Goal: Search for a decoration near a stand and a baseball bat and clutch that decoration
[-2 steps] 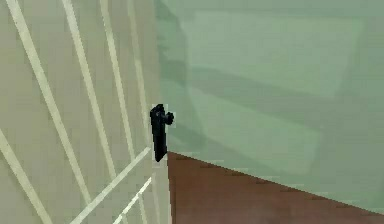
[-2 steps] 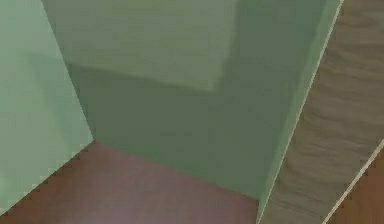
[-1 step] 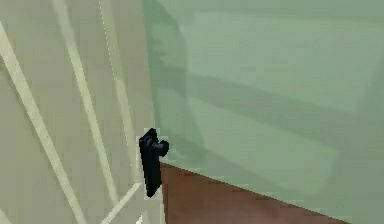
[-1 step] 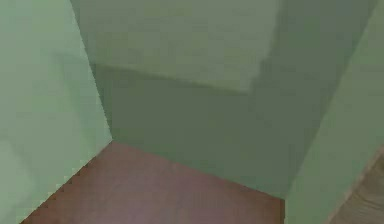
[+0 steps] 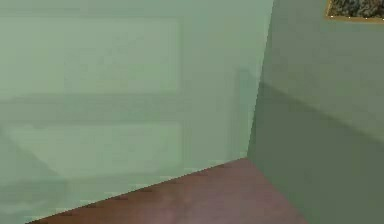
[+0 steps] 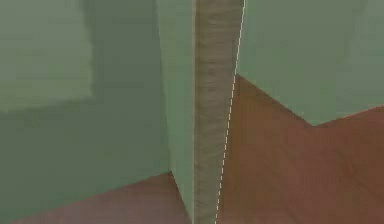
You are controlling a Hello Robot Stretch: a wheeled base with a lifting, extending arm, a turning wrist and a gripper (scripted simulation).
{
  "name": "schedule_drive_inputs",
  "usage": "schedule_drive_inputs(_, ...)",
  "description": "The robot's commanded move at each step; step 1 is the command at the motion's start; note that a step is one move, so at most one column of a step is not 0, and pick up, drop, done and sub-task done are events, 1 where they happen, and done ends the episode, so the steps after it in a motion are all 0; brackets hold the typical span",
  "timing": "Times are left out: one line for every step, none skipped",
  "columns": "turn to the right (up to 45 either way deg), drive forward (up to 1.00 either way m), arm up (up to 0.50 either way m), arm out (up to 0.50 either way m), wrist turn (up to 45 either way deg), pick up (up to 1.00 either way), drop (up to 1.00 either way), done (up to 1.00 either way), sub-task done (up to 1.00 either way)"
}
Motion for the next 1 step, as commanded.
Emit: schedule_drive_inputs(45.0, 0.0, 0.0, 0.0, 0.0, 0.0, 0.0, 0.0, 0.0)
